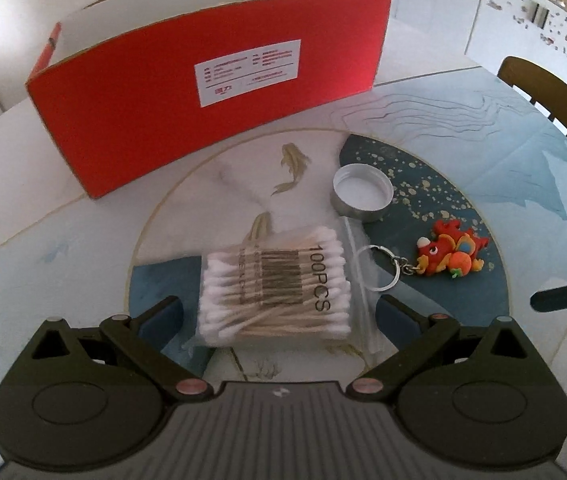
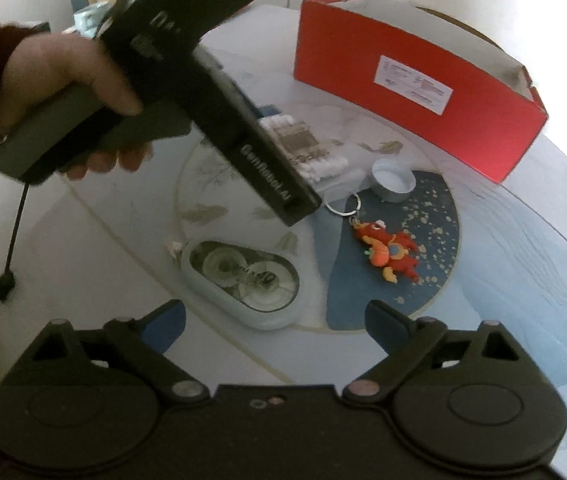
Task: Organize objects
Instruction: 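Move both tools back from the box to the table items, then grasp the cotton swab pack with the left tool while the right grasps the tape dispenser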
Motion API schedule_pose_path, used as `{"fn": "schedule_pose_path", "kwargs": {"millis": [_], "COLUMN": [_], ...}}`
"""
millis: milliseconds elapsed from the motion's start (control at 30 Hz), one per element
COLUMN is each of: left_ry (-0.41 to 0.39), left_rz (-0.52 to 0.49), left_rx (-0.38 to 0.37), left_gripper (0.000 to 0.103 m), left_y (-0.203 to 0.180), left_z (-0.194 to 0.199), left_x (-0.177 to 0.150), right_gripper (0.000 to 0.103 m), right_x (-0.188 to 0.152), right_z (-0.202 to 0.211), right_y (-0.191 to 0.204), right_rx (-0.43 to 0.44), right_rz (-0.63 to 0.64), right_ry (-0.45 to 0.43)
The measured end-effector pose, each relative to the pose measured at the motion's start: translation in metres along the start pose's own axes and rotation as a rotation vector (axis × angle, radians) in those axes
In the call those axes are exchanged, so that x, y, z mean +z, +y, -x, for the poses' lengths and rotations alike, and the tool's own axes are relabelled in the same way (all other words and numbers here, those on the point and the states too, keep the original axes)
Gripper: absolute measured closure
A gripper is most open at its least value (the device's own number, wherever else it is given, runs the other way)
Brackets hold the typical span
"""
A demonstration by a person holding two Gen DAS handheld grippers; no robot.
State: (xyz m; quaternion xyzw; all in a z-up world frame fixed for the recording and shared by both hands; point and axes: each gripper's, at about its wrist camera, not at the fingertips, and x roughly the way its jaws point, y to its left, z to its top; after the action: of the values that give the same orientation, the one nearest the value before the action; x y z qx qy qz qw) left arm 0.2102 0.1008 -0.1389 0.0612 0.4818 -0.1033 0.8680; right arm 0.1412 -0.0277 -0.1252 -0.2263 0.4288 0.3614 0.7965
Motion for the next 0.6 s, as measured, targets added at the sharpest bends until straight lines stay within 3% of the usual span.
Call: {"fn": "schedule_pose_path", "kwargs": {"millis": [333, 600], "left_ry": [0.003, -0.015], "left_rz": [-0.034, -0.051], "left_rx": [-0.021, -0.028], "left_gripper": [0.0, 0.002], "left_y": [0.005, 0.007], "left_z": [-0.001, 0.0], "left_x": [0.002, -0.001], "right_gripper": [0.014, 0.019], "right_x": [0.004, 0.016], "right_z": [-0.012, -0.021], "right_y": [-0.006, -0.013], "right_rx": [0.028, 0.115], "right_rz": [0.062, 0.081], "right_ry": [0.013, 0.008]}}
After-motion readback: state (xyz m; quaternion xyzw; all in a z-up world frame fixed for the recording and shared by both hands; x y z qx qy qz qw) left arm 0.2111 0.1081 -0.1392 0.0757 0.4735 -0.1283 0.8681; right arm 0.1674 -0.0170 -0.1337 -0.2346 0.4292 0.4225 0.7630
